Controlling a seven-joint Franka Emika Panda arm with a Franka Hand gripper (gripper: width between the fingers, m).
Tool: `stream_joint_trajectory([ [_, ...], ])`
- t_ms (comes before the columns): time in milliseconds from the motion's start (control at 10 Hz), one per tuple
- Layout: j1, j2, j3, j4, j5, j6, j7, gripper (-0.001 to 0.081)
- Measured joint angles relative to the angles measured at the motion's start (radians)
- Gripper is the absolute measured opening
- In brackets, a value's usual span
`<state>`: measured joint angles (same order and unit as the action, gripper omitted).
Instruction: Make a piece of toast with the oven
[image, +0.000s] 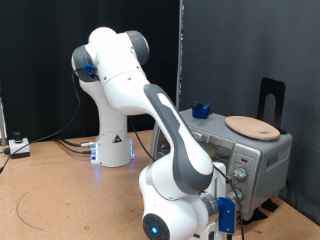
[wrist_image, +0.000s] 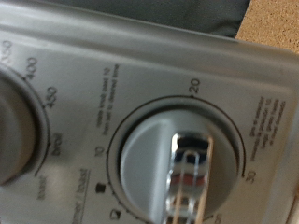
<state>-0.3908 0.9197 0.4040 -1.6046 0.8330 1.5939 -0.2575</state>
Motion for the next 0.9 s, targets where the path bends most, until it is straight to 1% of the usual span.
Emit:
stream_joint_trajectory([
  [200, 0.004, 0.000, 0.007, -0.013, 0.004, 0.026, 0.000, 0.0808],
  [300, 0.004, 0.000, 0.010, -0.017, 0.005, 0.033, 0.000, 0.0779],
  [400, 0.004, 0.000, 0.013, -0.018, 0.006, 0.037, 0.000, 0.0779],
  [500, 0.004, 0.000, 0.014, -0.019, 0.006, 0.038, 0.000, 0.0598],
  [600, 0.004, 0.000, 0.014, -0.020, 0.006, 0.039, 0.000, 0.0598],
  [700, 0.004, 0.000, 0.014, -0.020, 0.006, 0.040, 0.000, 0.0416],
  [800, 0.003, 0.000, 0.014, -0.020, 0.006, 0.041, 0.000, 0.0269],
  [900, 0.002, -0.001, 0.015, -0.020, 0.010, 0.037, 0.000, 0.0269],
])
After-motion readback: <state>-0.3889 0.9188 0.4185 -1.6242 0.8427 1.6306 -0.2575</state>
